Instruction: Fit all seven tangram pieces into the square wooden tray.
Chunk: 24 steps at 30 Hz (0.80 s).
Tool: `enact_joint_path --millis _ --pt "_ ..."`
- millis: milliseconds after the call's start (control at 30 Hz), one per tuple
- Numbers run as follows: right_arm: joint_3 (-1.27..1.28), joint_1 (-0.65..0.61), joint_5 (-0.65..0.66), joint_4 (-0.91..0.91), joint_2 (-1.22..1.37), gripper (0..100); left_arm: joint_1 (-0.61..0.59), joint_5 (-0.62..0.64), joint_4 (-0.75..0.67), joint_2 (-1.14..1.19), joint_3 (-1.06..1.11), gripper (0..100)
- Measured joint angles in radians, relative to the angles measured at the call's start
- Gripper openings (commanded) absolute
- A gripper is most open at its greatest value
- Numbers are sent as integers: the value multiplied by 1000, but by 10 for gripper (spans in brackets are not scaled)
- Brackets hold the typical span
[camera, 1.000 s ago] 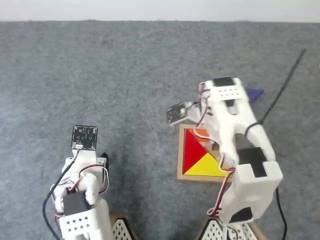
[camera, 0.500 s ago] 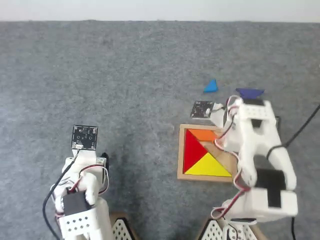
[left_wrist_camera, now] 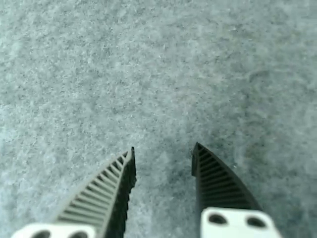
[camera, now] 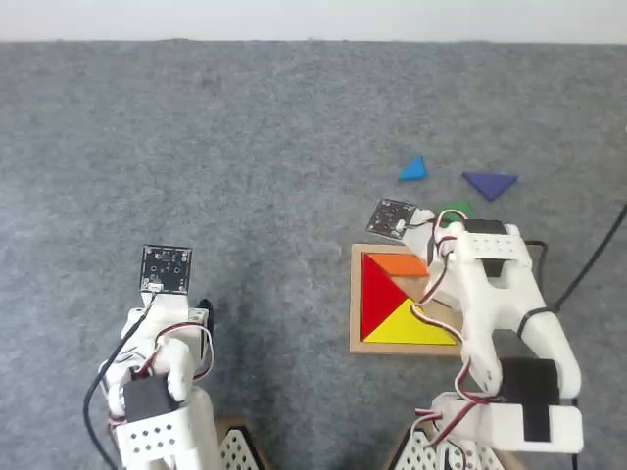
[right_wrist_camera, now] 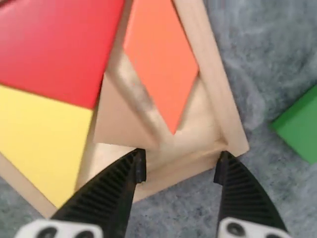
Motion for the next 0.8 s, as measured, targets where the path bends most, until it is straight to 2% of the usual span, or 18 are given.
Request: enact_joint_path --millis 333,567,667,800 --pt "0 -49 -164 -21 2 234 0 0 0 0 0 183" --pt "2 -25 -173 -3 -68 234 0 0 0 0 0 183" --pt "-28 8 -170 80 -172 235 0 0 0 0 0 183" --pt "-72 64 -103 226 -327 237 0 0 0 0 0 183"
